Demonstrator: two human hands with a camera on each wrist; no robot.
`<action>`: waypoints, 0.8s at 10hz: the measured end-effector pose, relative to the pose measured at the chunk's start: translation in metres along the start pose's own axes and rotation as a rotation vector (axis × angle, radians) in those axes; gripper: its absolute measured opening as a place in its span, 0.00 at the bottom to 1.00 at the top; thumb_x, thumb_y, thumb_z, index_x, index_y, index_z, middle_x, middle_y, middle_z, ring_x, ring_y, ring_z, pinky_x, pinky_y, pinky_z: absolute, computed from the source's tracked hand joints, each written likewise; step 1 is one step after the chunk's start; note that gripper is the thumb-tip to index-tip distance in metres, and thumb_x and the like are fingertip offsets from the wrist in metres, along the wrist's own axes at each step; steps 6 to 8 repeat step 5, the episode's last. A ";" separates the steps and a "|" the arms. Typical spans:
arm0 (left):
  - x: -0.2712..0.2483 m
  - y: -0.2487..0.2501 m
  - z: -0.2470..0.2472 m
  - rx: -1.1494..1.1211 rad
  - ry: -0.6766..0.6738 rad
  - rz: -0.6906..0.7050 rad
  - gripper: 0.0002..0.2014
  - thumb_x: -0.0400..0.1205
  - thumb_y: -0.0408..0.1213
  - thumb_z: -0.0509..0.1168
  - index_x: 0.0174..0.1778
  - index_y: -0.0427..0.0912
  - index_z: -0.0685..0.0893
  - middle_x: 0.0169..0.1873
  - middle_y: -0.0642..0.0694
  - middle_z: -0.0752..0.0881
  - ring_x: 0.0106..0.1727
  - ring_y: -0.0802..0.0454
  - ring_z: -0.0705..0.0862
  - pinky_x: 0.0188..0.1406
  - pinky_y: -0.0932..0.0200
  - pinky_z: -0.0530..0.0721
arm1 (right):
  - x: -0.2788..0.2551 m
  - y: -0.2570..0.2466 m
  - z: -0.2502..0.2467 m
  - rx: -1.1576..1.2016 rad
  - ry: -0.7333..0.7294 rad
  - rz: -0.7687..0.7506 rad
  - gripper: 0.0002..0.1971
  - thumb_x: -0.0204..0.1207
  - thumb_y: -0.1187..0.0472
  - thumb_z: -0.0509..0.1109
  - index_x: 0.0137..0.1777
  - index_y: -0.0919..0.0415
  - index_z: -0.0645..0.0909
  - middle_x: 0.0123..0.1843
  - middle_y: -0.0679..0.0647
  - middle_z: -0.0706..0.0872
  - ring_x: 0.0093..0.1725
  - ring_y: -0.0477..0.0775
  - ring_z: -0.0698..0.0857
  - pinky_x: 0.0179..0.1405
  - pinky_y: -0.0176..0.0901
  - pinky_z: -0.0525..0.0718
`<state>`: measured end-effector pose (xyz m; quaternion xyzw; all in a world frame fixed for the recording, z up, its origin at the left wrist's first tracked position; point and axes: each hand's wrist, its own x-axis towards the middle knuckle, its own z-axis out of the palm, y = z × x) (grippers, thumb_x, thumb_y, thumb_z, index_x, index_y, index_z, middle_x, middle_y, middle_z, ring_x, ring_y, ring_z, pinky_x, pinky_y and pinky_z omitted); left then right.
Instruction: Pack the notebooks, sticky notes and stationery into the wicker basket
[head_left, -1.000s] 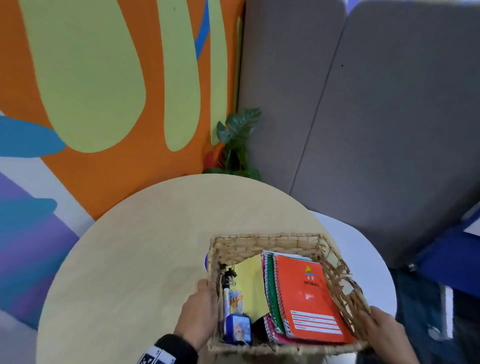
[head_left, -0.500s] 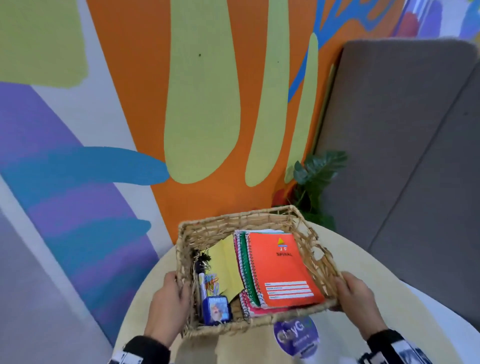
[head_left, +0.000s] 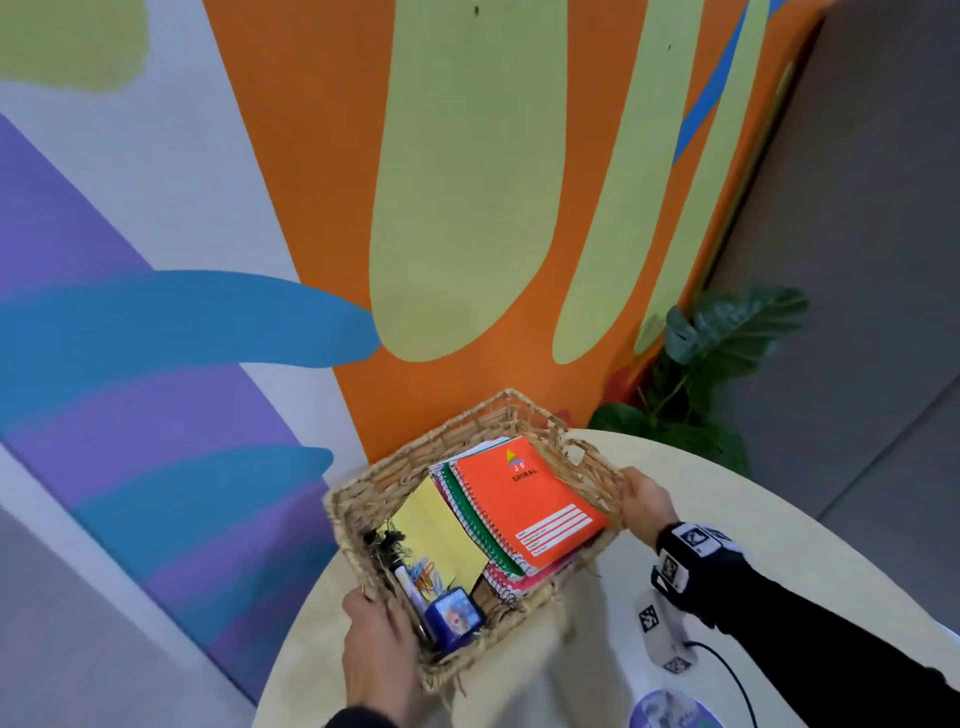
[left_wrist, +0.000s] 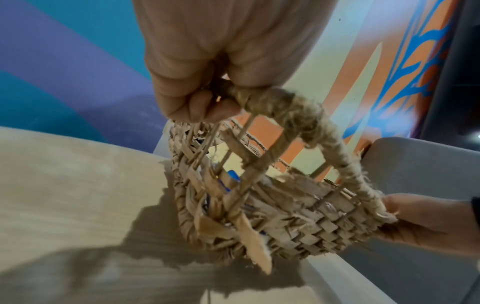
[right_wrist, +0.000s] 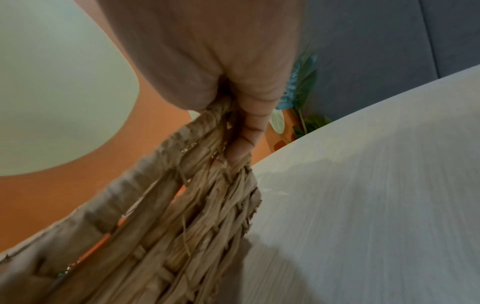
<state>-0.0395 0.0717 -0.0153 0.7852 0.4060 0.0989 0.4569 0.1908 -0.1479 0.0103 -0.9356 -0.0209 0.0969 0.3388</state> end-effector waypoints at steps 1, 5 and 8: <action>0.008 -0.004 0.011 0.001 -0.011 -0.036 0.08 0.85 0.36 0.55 0.50 0.36 0.64 0.48 0.24 0.87 0.47 0.30 0.86 0.39 0.51 0.75 | 0.019 0.006 0.018 -0.052 -0.018 0.042 0.11 0.81 0.65 0.58 0.59 0.68 0.77 0.57 0.69 0.86 0.56 0.67 0.84 0.55 0.52 0.83; 0.018 -0.013 -0.012 0.020 -0.154 -0.117 0.23 0.85 0.50 0.51 0.70 0.37 0.60 0.51 0.34 0.85 0.59 0.36 0.84 0.51 0.52 0.74 | -0.003 -0.018 -0.031 -0.125 -0.026 -0.080 0.29 0.81 0.60 0.63 0.80 0.65 0.61 0.81 0.64 0.64 0.79 0.60 0.67 0.77 0.49 0.65; 0.018 -0.013 -0.012 0.020 -0.154 -0.117 0.23 0.85 0.50 0.51 0.70 0.37 0.60 0.51 0.34 0.85 0.59 0.36 0.84 0.51 0.52 0.74 | -0.003 -0.018 -0.031 -0.125 -0.026 -0.080 0.29 0.81 0.60 0.63 0.80 0.65 0.61 0.81 0.64 0.64 0.79 0.60 0.67 0.77 0.49 0.65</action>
